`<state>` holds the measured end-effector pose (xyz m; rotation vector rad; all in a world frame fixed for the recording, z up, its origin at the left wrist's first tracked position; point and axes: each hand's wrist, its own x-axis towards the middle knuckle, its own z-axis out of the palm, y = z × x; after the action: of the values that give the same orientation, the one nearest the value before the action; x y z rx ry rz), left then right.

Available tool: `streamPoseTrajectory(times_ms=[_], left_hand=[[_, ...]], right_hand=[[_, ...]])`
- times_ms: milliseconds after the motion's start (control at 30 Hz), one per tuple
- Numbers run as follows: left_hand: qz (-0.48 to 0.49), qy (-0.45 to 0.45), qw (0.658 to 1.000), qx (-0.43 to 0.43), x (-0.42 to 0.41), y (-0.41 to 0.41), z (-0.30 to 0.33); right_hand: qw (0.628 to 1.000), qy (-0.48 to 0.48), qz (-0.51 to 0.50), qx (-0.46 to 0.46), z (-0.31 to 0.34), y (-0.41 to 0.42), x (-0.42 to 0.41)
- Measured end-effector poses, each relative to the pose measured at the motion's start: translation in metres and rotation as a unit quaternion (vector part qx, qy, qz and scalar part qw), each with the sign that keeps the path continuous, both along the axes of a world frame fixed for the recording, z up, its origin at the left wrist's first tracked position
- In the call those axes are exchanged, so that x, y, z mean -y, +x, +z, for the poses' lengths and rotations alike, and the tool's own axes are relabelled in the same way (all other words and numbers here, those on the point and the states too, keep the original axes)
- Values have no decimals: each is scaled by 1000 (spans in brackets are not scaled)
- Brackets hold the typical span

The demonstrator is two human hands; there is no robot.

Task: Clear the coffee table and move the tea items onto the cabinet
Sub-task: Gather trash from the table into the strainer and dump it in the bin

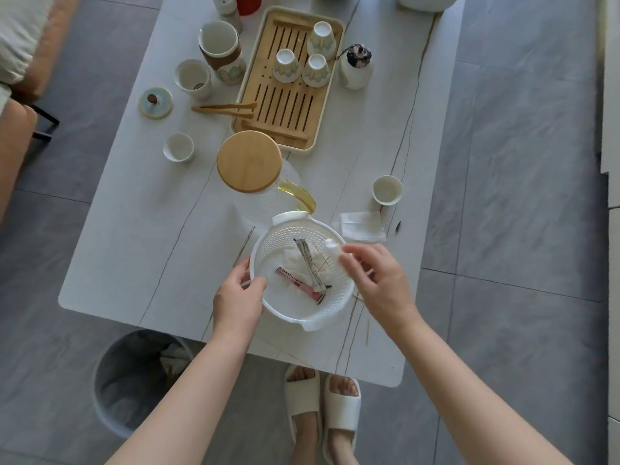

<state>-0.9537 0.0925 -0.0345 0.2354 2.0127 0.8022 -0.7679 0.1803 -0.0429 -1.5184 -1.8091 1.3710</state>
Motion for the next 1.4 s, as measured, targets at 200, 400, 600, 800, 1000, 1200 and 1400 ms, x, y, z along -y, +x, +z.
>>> streamPoseTrajectory(times_ms=[200, 400, 600, 800, 1000, 1200, 1400], left_hand=[[9, 5, 1000, 11, 0, -3, -7], [8, 25, 999, 30, 3, -10, -10], [9, 19, 1000, 12, 10, -11, 3], [14, 14, 1000, 19, 25, 7, 21], [20, 26, 999, 32, 24, 22, 9], [16, 27, 999, -4, 27, 25, 3], [50, 27, 998, 8, 45, 25, 17]], right_hand=[[971, 44, 42, 231, -43, 2, -35], [916, 26, 184, 356, -91, 6, -51], [948, -14, 121, 295, -82, 31, -52], [968, 54, 12, 246, -47, 60, -50], [954, -29, -61, 291, -66, 67, -79], [951, -123, 5, 283, -85, 41, -58], [935, -88, 198, 280, -81, 44, 11]])
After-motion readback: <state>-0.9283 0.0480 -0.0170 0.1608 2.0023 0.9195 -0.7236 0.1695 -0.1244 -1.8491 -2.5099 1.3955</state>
